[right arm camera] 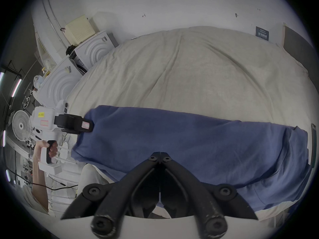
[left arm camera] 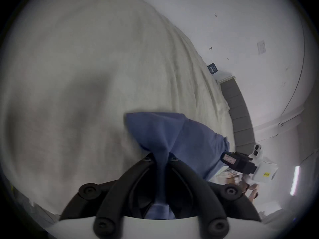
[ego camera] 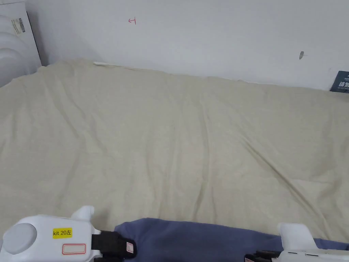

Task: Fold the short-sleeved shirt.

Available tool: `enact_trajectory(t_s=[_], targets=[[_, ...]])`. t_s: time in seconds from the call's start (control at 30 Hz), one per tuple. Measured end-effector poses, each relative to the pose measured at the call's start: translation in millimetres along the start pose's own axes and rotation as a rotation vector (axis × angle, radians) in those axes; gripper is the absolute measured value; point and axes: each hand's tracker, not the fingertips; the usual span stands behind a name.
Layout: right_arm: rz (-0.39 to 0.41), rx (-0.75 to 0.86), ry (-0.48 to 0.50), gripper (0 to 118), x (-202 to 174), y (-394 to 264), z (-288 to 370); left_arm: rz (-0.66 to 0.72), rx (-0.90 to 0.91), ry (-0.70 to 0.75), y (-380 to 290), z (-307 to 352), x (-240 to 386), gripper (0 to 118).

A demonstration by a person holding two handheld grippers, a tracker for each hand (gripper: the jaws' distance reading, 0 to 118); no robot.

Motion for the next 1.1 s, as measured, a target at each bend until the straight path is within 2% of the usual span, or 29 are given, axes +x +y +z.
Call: enact_trajectory(t_s=[0.13, 0.2, 0.33, 0.57, 0.63, 0.8, 0.97, 1.03, 1.1], targets=[[0.004, 0.001, -0.005, 0, 2.8, -2.2, 4.4, -0.052, 0.001, 0.023, -3.6, -6.7, 11.6, 9], [-0.002, 0.007, -0.005, 0, 8.9, -2.4, 9.4, -0.105, 0.018, 0.105, -3.7, -4.2, 22.0, 9], [-0.037, 0.036, -0.019, 0, 25.1, -4.3, 20.5, -0.110, 0.032, 0.127, -2.7, 8.9, 38.3, 9], [-0.103, 0.071, -0.024, 0, 65.4, -17.4, 41.0, -0.161, 0.090, 0.151, -11.9, 30.4, 103.9, 9], [-0.121, 0.085, -0.027, 0, 78.6, -21.3, 49.0, -0.214, 0.095, 0.156, -14.3, 27.6, 128.4, 9], [-0.151, 0.122, -0.035, 0, 112.7, -29.8, 71.2, -0.278, 0.025, 0.111, -23.6, -18.9, 186.9, 9], [-0.208, 0.163, -0.039, 0, 140.7, -42.4, 95.3, -0.352, -0.081, 0.119, -32.8, -101.9, 225.3, 9], [-0.221, 0.170, -0.048, 0, 149.8, -47.3, 102.9, -0.310, -0.126, 0.099, -34.7, -131.9, 236.8, 9], [-0.238, 0.183, -0.060, 0, 158.6, -52.2, 109.7, -0.325, -0.169, 0.078, -37.9, -156.4, 245.6, 9]])
